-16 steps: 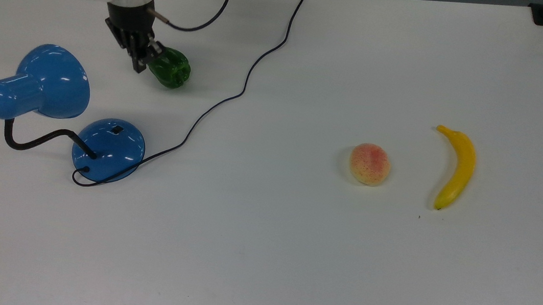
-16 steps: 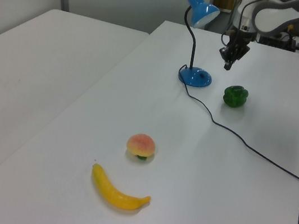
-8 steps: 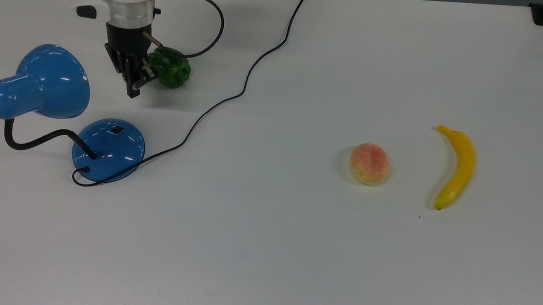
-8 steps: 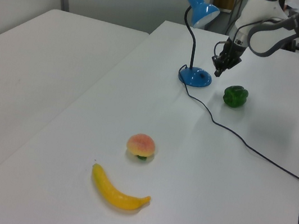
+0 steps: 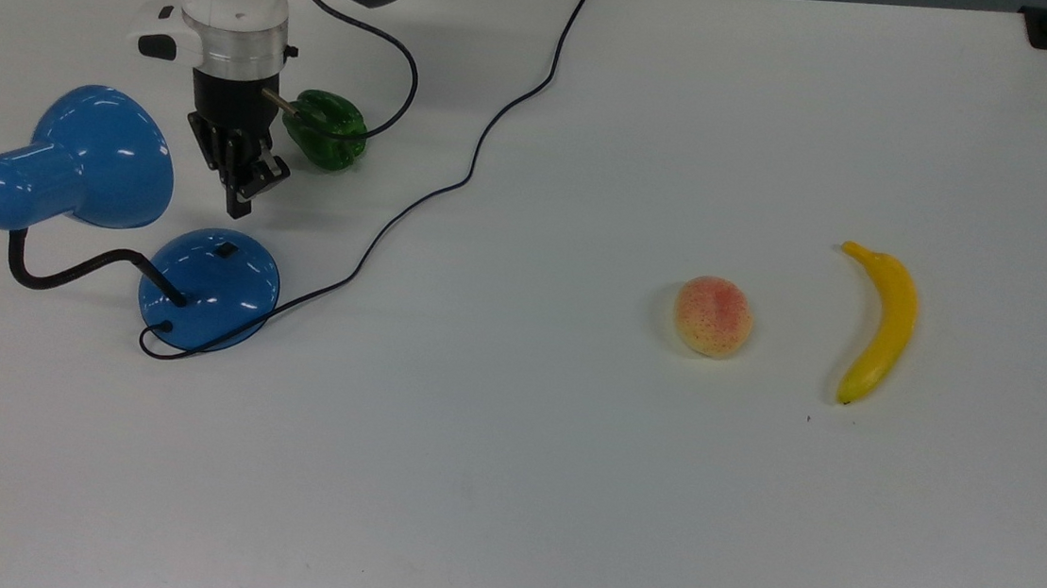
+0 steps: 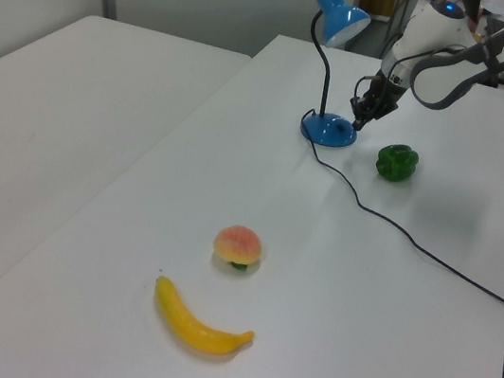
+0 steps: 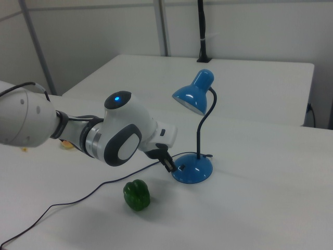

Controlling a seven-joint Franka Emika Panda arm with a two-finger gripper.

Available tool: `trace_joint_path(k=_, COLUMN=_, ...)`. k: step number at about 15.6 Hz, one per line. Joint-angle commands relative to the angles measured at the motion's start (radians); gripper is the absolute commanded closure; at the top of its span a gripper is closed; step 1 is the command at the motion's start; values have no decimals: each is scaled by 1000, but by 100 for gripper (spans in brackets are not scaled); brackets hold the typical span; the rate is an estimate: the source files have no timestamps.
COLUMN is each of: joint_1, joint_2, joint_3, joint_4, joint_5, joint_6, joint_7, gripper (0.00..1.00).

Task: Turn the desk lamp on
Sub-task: 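Move the gripper over the blue lamp base and lower it, then press the switch on the lamp base with the gripper fingers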

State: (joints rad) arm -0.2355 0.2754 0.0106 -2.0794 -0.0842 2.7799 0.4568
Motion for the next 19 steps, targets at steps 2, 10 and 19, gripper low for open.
trace_joint_path(k=2, joint_1=-10, joint_2=59, joint_3=-8, joint_4=62, joint_5=-23, joint_6=50, joint_7=-73, gripper=100)
trace_joint_path(k=10, joint_1=-5, joint_2=74, joint_3=-8, joint_4=71, joint_5=-42, joint_6=99, joint_7=-119, gripper=100)
trace_joint_path(k=19, joint_1=-2, joint_2=88, joint_3=-8, joint_4=75, joint_5=-103, joint_6=105, joint_7=-119, gripper=100)
